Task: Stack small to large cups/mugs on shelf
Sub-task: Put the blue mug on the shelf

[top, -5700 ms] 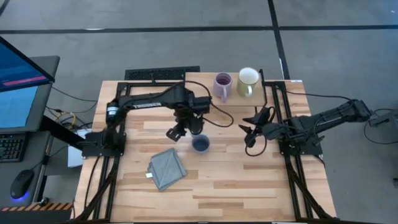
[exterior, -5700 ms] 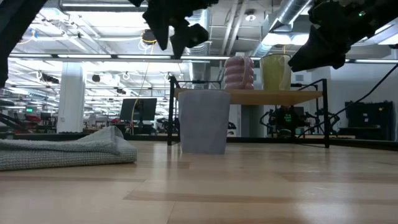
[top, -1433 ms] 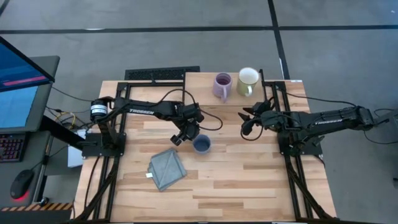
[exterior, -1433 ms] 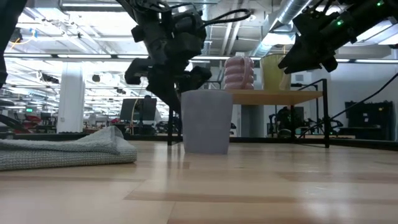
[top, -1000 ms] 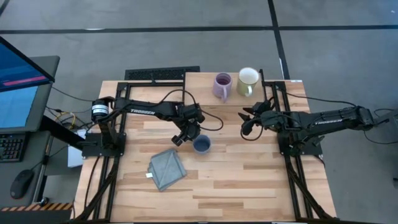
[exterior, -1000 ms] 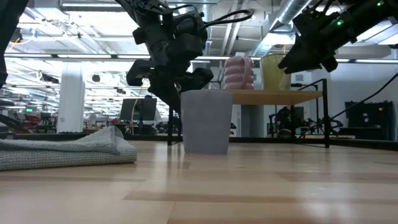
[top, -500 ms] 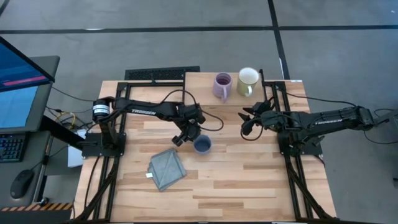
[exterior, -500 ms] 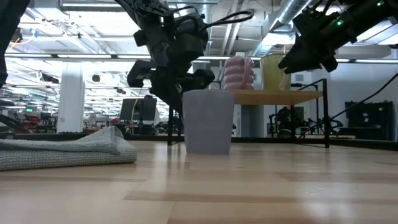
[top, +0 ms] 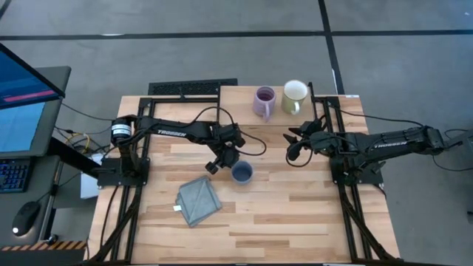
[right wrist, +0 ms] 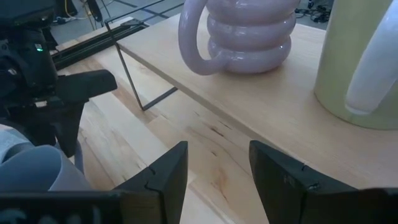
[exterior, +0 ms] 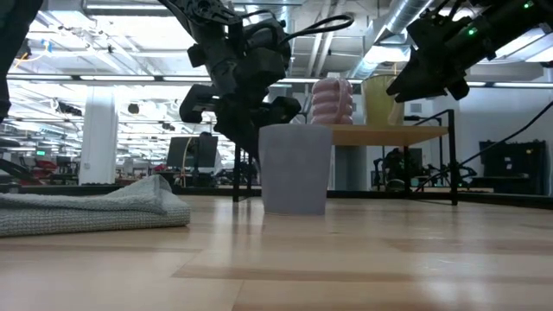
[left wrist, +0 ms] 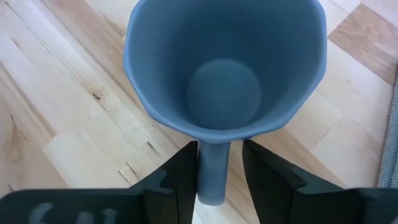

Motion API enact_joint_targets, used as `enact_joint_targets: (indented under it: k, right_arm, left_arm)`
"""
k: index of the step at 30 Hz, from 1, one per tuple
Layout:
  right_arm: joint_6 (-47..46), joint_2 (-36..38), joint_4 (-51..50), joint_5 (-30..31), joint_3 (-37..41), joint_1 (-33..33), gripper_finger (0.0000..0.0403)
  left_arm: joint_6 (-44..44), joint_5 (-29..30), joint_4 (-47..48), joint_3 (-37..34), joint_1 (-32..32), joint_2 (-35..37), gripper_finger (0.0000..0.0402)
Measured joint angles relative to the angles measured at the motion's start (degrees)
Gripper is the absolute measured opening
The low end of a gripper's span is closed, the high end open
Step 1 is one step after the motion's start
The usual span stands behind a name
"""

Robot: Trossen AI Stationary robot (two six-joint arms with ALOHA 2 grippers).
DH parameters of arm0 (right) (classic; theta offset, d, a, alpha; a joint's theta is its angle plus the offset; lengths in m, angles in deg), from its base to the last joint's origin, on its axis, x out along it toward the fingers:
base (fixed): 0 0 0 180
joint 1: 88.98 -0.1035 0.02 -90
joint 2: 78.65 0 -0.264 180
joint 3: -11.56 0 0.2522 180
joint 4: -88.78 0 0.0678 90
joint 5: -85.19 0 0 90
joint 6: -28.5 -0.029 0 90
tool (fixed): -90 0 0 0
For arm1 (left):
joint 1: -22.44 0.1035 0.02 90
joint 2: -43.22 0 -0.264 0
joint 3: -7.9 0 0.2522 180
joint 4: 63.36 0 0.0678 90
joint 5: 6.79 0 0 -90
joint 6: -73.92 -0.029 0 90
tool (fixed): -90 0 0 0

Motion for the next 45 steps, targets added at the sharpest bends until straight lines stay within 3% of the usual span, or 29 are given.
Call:
enact_joint_targets:
  k: [7, 18, 25, 45]
  right_arm:
    - [0.0, 0.0, 0.0, 0.0, 0.0, 0.0, 0.0193]
    - [0.0, 0.0, 0.0, 0.0, 0.0, 0.0, 0.0193]
    - [0.0, 0.0, 0.0, 0.0, 0.0, 0.0, 0.0193]
    - [0.0, 0.0, -0.1, 0.0, 0.0, 0.0, 0.0193]
  left_arm:
    - [0.3, 0.0, -0.1, 0.0, 0.0, 0.0, 0.0101]
    - [0.4, -0.2, 0.1, 0.0, 0.0, 0.0, 0.0043]
    - [0.9, -0.3, 0.2, 0.0, 0.0, -0.1, 0.0056]
    - [2.3, -1.0, 1.2, 0.1, 0.0, -0.1, 0.0041]
